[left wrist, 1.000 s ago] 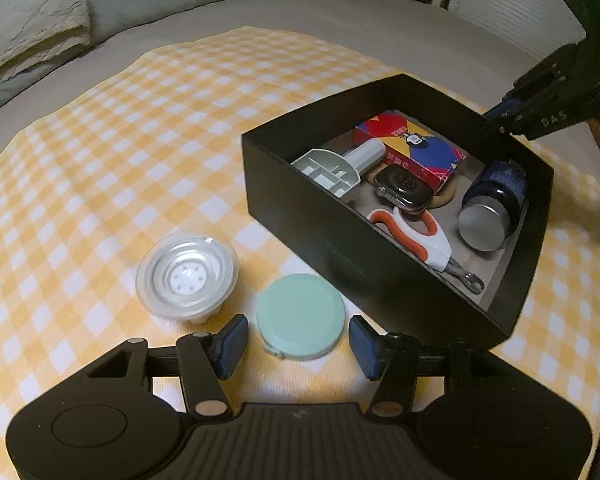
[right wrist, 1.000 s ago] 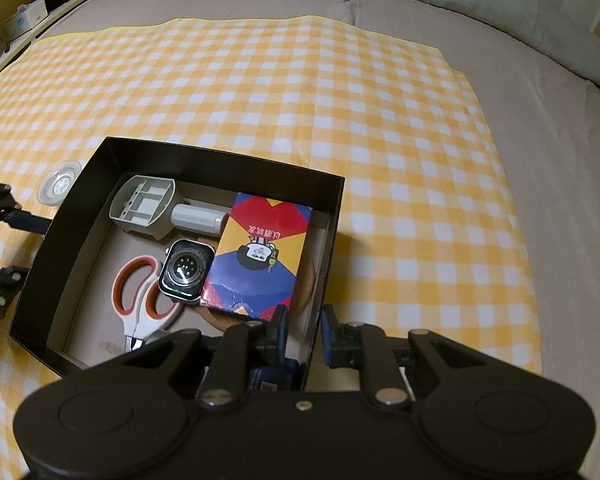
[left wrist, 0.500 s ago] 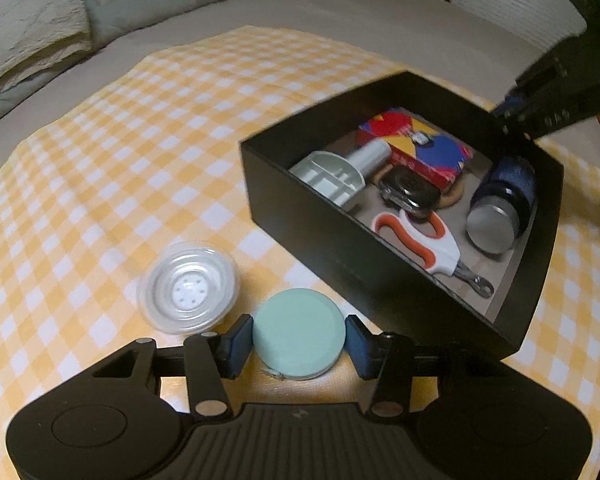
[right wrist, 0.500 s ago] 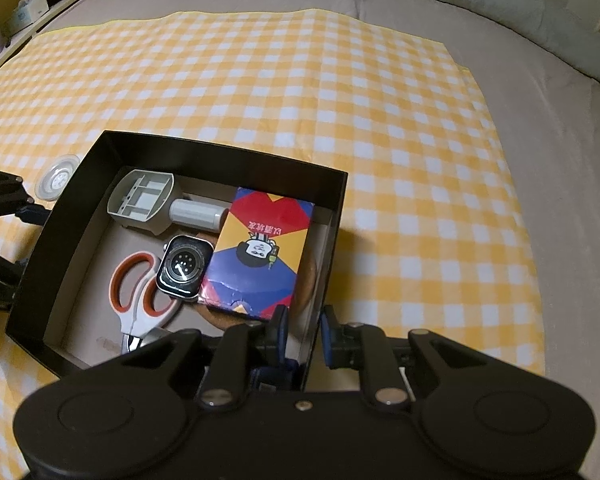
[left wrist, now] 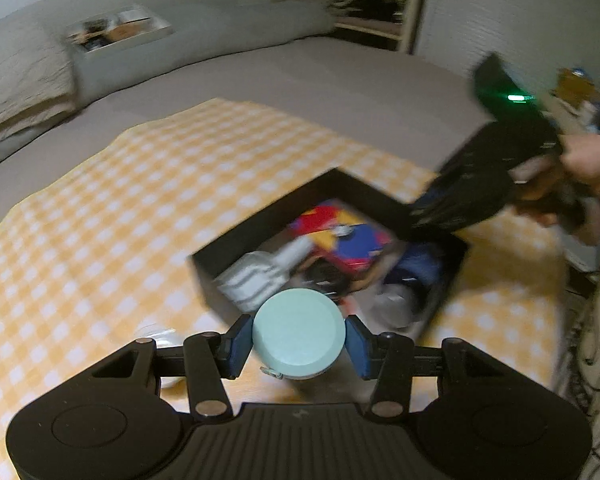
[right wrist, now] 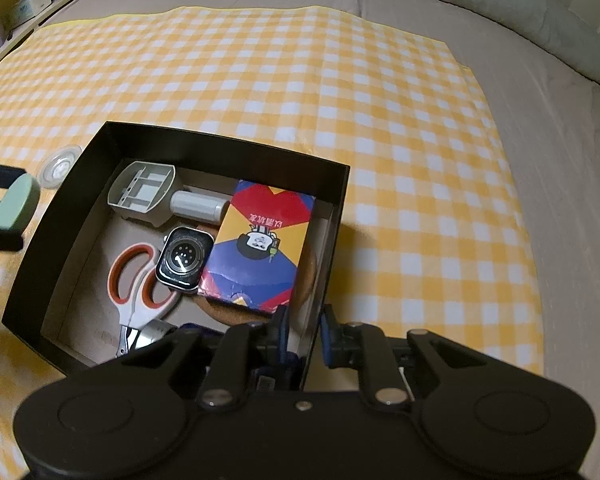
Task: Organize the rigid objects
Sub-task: 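Carry the mint-green case with the left tool into the box and release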
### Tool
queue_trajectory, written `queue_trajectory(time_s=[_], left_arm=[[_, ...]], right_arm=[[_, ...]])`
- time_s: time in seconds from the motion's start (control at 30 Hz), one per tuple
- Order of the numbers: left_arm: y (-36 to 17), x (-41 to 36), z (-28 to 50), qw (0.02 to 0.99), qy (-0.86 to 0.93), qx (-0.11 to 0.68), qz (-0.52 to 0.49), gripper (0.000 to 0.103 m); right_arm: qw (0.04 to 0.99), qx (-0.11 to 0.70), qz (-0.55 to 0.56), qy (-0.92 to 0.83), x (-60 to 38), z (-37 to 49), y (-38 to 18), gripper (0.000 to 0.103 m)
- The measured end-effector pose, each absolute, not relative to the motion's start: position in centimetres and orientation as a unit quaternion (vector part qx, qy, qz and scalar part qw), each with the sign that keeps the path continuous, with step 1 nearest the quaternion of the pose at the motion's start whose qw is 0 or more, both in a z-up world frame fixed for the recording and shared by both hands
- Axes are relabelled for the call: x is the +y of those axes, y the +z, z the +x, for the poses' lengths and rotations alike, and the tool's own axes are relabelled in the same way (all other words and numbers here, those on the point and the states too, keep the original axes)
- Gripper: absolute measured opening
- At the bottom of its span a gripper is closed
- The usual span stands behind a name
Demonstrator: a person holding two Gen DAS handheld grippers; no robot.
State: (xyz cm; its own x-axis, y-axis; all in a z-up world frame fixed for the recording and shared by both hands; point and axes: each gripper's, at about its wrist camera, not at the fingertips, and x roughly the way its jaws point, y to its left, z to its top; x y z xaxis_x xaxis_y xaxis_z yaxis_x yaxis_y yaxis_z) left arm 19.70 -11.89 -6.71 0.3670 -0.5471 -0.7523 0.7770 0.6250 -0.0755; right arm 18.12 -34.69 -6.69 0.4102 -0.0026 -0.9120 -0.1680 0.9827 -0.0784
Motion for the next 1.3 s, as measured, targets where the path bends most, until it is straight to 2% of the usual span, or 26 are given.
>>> queue_trajectory(time_s=[0.27,0.67,0.73,0.8,0.87,1.3], left_arm=[[-5.2,-16.4,17.2,0.784,-0.433,0.406,0.183,0.050],[-6.0,-17.8,17.7,0.778,-0.425,0.421,0.192,0.051],[-6.0,-17.7,17.8,0.778,-0.424,0.422,0.191,0.052],[-6.1,-17.6,17.9,0.781,-0.419,0.424,0.188,0.061],[-6.2,-17.5,18.0,0.780,-0.416,0.428,0.187,0.064],[-5.3,-16.9,18.0,0.788,-0.419,0.419,0.168,0.065]], right_arm=[[0.836,0.541,-0.082,0.050,-34.7,18.0,-6.7,0.017],[0.836,0.541,-0.083,0.050,-34.7,18.0,-6.7,0.017],[0.836,0.541,-0.083,0.051,-34.7,18.0,-6.7,0.017],[0.836,0.541,-0.083,0.051,-34.7,18.0,-6.7,0.017],[0.836,0.541,-0.083,0.051,-34.7,18.0,-6.7,0.017],[0.835,0.541,-0.085,0.053,-34.6,17.9,-6.7,0.018]])
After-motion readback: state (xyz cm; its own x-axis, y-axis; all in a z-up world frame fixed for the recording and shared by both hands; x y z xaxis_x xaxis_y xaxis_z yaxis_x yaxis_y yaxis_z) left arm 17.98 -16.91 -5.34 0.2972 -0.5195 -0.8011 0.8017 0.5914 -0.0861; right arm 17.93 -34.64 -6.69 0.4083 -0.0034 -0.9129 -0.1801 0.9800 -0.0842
